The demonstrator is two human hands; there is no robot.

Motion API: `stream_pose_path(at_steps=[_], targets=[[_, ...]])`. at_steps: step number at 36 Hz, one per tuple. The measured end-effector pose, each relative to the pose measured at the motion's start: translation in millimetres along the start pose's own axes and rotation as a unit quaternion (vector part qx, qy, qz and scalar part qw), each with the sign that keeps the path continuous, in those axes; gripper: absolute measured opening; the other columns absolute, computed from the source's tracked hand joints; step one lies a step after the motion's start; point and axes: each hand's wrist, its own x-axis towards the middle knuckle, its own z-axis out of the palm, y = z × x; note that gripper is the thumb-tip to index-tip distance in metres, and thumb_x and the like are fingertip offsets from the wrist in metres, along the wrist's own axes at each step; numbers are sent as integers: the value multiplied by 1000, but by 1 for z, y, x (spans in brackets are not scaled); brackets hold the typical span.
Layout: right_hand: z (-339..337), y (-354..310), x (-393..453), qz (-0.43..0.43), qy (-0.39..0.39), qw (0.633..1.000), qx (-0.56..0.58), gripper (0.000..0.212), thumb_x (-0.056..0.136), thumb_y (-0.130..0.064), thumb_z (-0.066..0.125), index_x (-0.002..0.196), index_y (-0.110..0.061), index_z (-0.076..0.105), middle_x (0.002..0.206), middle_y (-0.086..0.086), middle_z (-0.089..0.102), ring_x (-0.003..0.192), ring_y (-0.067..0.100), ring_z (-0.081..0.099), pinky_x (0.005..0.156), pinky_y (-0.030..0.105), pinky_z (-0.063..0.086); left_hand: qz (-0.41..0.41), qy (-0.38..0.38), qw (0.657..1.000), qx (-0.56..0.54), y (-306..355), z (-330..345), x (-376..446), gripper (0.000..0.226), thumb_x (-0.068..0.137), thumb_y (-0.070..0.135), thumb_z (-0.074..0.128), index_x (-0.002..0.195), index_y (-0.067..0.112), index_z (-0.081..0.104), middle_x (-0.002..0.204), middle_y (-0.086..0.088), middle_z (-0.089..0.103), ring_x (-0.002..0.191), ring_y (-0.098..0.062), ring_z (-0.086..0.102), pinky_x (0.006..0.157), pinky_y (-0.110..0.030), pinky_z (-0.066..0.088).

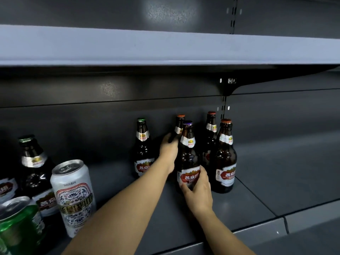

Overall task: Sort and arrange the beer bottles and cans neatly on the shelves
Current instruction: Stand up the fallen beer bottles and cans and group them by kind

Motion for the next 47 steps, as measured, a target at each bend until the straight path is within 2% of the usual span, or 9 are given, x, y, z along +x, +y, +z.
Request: stream_pose_path(at_steps=[5,10,15,20,25,33,39,43,47], targets=[[1,3,0,1,2,1000,-2,80,84,-28,73,148,-24,26,138,-6,46,126,14,43,97,36,44,32,-28,994,96,18,-6,12,30,94,35,60,118,17,64,110,-5,69,98,-22,66,81,-33,54],[1,4,0,1,-5,1000,-6,80,85,-23,70,150,-25,23,143,-7,44,130,14,39,99,34,41,83,-44,975,201,21,-8,13,25,93,31,62,112,17,67,106,-4,69,93,-17,65,75,-28,52],[0,3,-1,1,-8,1000,-19,81,86,-24,69,151,-27,20,145,-9,42,132,13,39,99,35,42,97,-27,966,238,20,-8,14,13,94,29,59,104,22,62,108,-2,68,95,-18,64,83,-32,53],[-1,2,-2,3,-6,1000,-27,81,86,-24,69,151,-28,20,144,-10,43,131,12,41,98,36,44,107,6,939,327,24,-6,16,23,93,33,56,110,19,63,112,-6,66,101,-26,63,90,-40,54],[-2,0,-3,1,-2,1000,-28,83,85,-26,70,151,-29,20,143,-11,44,129,10,43,97,36,45,115,23,920,373,26,-6,15,21,91,31,60,107,18,61,112,-7,65,101,-27,62,82,-32,51],[-4,-2,-4,3,-5,1000,-29,82,85,-27,70,150,-30,20,144,-12,43,130,9,43,97,34,45,126,22,921,368,22,-11,17,25,91,33,60,111,18,61,114,-6,64,103,-27,61,85,-33,50],[-3,0,-4,-2,-3,1000,-29,84,86,-28,70,152,-25,19,146,-7,41,132,13,42,99,35,45,125,27,954,272,10,-10,8,27,93,34,55,118,25,61,114,-4,67,103,-26,64,93,-42,52],[-3,-2,-7,-4,-2,1000,-27,85,85,-22,71,152,-17,19,148,4,39,134,22,42,101,39,44,126,81,965,217,-2,-14,-14,38,97,25,53,134,14,54,128,-9,61,116,-29,57,100,-38,46],[-9,-17,-17,-3,41,999,-3,76,88,-14,65,151,-11,22,150,8,36,136,28,35,102,40,38,156,108,956,224,-10,-26,-52,31,99,21,50,127,7,56,123,-11,62,115,-26,58,98,-34,45]])
